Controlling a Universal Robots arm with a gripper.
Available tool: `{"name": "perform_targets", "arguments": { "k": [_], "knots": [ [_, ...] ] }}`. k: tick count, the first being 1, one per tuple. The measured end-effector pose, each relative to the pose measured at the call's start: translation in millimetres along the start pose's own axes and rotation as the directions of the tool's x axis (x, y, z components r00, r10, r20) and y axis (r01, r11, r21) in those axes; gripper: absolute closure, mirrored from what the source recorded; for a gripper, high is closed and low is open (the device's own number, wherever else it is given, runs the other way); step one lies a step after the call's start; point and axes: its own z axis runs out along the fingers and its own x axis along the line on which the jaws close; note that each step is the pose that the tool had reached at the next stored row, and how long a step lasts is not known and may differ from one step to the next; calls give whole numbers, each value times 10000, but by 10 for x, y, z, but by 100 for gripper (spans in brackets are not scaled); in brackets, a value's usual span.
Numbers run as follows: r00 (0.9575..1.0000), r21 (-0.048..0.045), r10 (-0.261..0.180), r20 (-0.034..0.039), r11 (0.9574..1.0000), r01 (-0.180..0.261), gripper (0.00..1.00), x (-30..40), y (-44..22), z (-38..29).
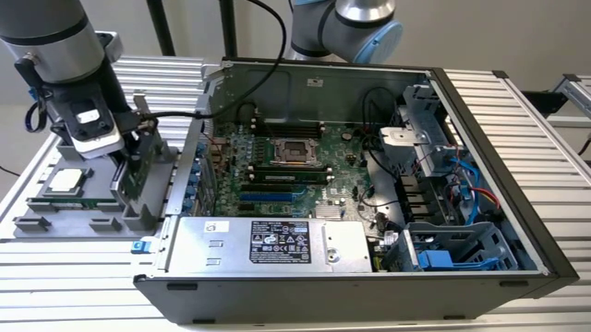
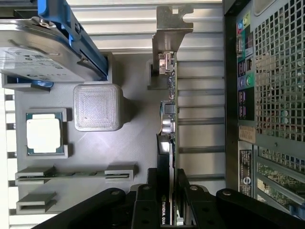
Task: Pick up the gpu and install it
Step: 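Pick up the gpu and move the gpu toward the slot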
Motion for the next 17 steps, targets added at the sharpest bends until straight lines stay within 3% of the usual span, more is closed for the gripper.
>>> {"name": "perform_targets", "arguments": {
  "k": [7, 17],
  "knots": [
    [10000, -1, 0, 1, 10000, 0, 100, -1, 3, -62],
    [10000, -1, 0, 1, 10000, 0, 100, -1, 3, -71]
  ]
}}
